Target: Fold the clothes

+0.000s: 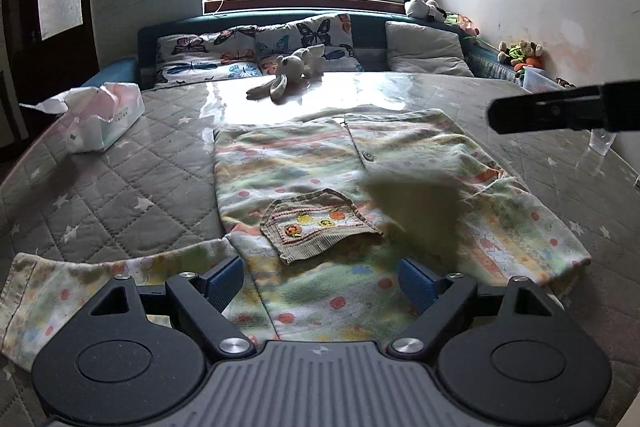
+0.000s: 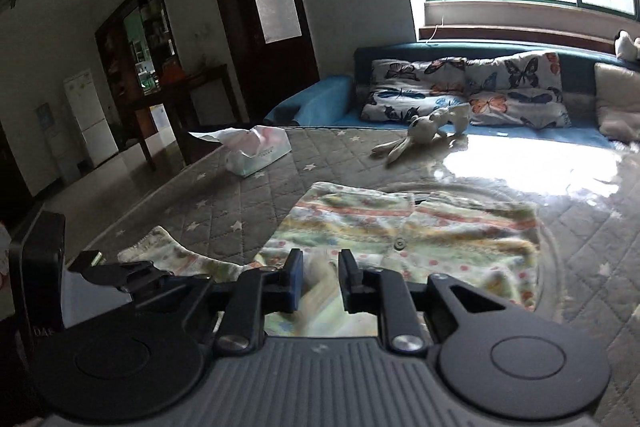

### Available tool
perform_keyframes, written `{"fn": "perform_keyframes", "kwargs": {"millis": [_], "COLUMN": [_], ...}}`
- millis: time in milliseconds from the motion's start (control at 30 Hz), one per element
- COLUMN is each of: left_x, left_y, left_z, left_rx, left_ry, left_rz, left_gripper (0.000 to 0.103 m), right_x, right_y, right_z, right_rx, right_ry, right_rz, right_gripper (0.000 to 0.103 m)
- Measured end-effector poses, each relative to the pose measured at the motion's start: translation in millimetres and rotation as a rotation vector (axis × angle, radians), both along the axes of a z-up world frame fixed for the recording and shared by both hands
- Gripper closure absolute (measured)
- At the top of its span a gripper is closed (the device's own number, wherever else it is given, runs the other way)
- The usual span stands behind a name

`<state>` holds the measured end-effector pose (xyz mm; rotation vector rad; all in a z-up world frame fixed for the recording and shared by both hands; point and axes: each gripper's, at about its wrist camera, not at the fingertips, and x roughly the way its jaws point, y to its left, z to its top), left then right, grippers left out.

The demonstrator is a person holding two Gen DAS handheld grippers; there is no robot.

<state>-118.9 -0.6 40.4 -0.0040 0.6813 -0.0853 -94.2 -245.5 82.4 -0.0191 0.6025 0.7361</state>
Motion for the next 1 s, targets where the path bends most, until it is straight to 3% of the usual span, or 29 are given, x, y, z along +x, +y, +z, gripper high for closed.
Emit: {"fn": "perform_keyframes", "kwargs": {"millis": [33, 133, 200, 367, 500, 600, 800, 1000], "left_x": [0, 1, 0, -2, 1, 4, 12, 14], "left_y": [0, 0, 0, -1, -12, -21, -34, -35], "left_z": [1, 5, 10, 25, 25, 21, 4, -8], "left_rx": [0.002, -0.001, -0.006, -0.020, -0.031, -0.036, -0.064, -0.063], "left_ry": [-0.003, -0.017, -0.032, -0.081, -0.073, -0.055, 0.002, 0.046], "left_rz": [0.000, 0.001, 0.007, 0.015, -0.047, -0.091, -0.153, -0.177], "left_gripper": [0.016, 0.018, 0.018, 0.018, 0.029, 0.046, 0.068, 0.070], "right_x": [-1, 0, 1, 2, 6, 8, 29, 60], "right_y": [-5, -21, -34, -64, -83, -89, -80, -57], "right_z": [0, -3, -11, -45, -74, -82, -66, -80], "right_rx": [-0.006, -0.057, -0.097, -0.164, -0.174, -0.189, -0.155, -0.183], "right_ry": [-0.004, -0.018, -0.005, 0.070, 0.150, 0.159, 0.094, 0.123], "right_rz": [-0.004, -0.028, -0.041, -0.094, -0.136, -0.156, -0.137, -0.105], "right_gripper": [0.076, 0.074, 0.065, 0.065, 0.065, 0.065, 0.061, 0.060]}}
